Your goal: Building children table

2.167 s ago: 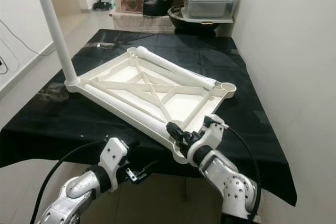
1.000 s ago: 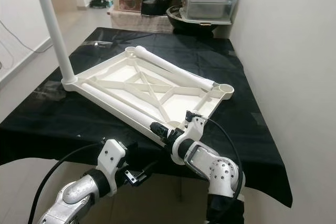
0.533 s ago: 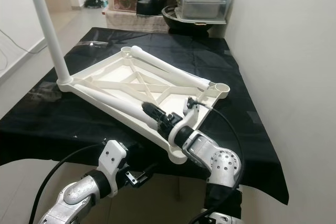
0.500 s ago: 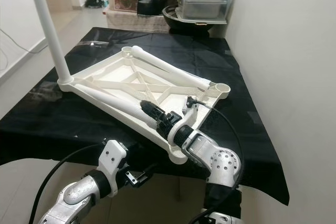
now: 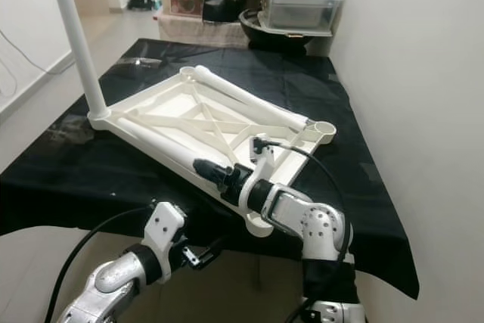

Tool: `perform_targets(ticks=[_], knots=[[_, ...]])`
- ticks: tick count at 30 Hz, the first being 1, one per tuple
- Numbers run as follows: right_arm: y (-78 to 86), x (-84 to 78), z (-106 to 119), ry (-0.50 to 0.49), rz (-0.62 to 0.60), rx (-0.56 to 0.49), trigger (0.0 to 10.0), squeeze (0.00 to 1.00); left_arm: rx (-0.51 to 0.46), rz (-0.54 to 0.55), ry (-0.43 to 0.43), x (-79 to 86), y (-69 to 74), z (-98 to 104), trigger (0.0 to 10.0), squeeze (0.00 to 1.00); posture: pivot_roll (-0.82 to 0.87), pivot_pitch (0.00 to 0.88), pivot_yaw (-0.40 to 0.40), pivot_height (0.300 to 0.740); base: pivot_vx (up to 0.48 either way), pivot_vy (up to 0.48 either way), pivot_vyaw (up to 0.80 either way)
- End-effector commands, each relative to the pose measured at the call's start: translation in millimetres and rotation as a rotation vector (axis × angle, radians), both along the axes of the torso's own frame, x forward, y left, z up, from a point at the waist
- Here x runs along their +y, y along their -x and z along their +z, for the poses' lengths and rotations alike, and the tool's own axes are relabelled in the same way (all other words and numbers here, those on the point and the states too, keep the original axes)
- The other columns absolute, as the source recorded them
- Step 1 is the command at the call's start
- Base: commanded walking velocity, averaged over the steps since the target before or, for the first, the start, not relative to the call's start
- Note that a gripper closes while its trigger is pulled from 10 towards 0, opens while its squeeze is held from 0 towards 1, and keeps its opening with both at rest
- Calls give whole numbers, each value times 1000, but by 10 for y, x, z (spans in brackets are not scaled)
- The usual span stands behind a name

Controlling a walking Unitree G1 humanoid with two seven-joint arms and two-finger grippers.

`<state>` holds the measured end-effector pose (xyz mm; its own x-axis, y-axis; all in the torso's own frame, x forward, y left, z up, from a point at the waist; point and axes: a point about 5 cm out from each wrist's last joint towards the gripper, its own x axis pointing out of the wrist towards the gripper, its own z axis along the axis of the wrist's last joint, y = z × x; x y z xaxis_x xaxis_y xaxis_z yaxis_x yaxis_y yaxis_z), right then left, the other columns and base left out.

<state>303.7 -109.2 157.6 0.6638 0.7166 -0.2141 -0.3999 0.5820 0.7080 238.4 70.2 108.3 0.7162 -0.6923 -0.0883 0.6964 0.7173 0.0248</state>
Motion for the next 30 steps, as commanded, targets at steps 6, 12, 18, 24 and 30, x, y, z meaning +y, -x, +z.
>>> perform_targets(ticks=[6, 12, 18, 24, 30], knots=[[-129, -120, -35, 80, -123, 32, 0, 0, -1, -1, -8, -15, -33, -28, 10000, 0, 157, 0, -111, 740, 0, 0, 0], [-162, -175, 79, -16, -168, -27, 0, 0, -4, 1, -10, -12, -54, -33, 10000, 0, 159, 0, -106, 740, 0, 0, 0], [-149, -311, 158, -109, -181, -113, 0, 0, -3, 4, -5, -8, -84, -39, 10000, 0, 165, 0, -105, 740, 0, 0, 0], [-32, -710, 256, -257, -243, -242, 0, 0, 40, 31, 42, 22, -167, -32, 10000, 0, 165, 0, -93, 740, 0, 0, 0], [80, -834, 248, -304, -245, -278, 0, 0, 52, 48, 76, 36, -215, 2, 10000, 533, 164, 0, -87, 740, 0, 0, 0]])
